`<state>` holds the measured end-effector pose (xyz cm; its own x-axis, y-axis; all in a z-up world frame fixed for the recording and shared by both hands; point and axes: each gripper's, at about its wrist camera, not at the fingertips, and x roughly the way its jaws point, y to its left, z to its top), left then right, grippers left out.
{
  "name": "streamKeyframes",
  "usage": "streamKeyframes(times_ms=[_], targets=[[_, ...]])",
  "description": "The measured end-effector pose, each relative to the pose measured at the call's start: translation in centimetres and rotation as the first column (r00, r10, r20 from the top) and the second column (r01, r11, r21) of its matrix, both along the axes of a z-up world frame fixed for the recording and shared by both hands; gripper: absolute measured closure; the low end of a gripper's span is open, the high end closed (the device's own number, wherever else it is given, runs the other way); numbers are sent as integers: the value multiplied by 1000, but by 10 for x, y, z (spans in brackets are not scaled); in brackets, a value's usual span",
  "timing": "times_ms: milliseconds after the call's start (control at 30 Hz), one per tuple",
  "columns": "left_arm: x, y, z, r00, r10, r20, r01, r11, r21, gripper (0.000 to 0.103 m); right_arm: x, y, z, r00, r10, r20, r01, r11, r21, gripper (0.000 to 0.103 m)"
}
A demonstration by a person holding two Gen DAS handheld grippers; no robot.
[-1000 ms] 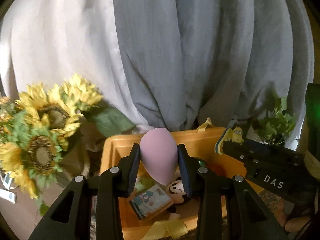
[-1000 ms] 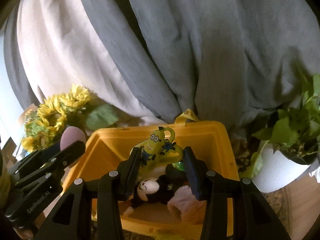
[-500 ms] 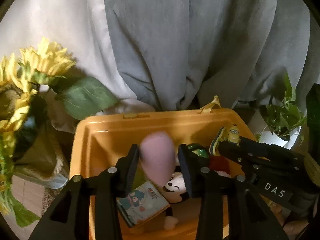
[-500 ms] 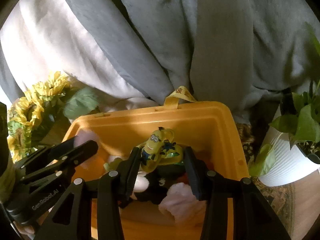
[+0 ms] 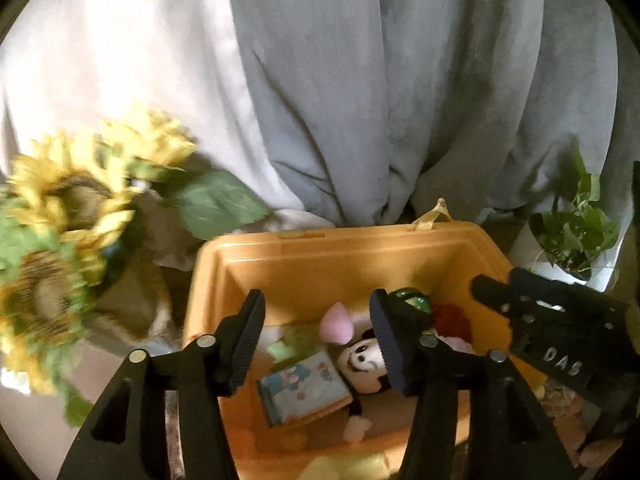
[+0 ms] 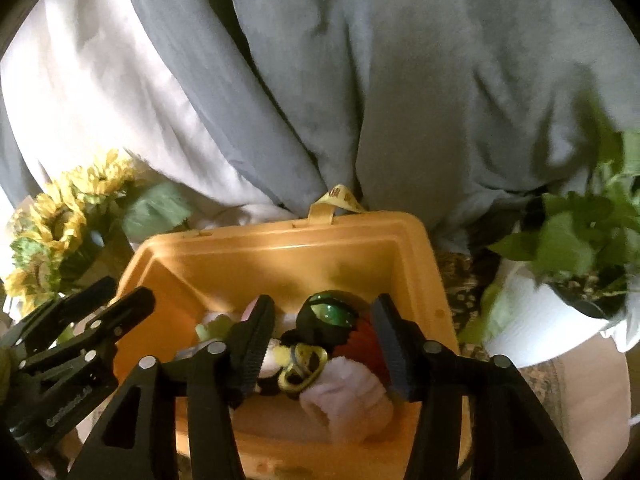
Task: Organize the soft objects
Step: 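Open both grippers to drop the sponge and keychain into the crate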
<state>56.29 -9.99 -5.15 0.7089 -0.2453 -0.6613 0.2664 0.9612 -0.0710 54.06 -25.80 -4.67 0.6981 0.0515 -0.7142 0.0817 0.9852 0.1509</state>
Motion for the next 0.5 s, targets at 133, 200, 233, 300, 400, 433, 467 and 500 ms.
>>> streamKeyframes(times_ms=[133, 200, 233, 300, 400, 433, 467, 500], targets=[[-27, 6, 15, 997, 46, 56, -48, 998, 36, 44, -29, 4, 19, 999, -13, 51, 14, 1000, -28, 37], [-42, 9, 22, 995, 59, 79, -62, 997, 48, 44, -46, 7, 29, 997, -17, 81, 22, 998, -51, 35], [-54, 11, 27, 993, 61, 100, -67, 996, 52, 43, -54, 9, 33, 995, -18, 95, 24, 998, -59, 33], [-72, 14, 34, 989, 71, 130, -80, 995, 65, 41, -73, 11, 41, 993, -27, 119, 36, 997, -75, 31], [-100, 21, 44, 979, 96, 180, -110, 991, 72, 37, -99, 15, 52, 988, -40, 151, 53, 995, -83, 24], [-107, 23, 46, 976, 101, 192, -116, 991, 70, 32, -109, 17, 56, 985, -49, 166, 64, 994, -85, 23], [-119, 26, 50, 971, 109, 215, -125, 990, 63, 27, -115, 18, 58, 982, -56, 179, 72, 994, -85, 22], [-130, 29, 53, 965, 114, 237, -132, 989, 60, 25, -127, 21, 62, 979, -61, 193, 79, 993, -90, 20]])
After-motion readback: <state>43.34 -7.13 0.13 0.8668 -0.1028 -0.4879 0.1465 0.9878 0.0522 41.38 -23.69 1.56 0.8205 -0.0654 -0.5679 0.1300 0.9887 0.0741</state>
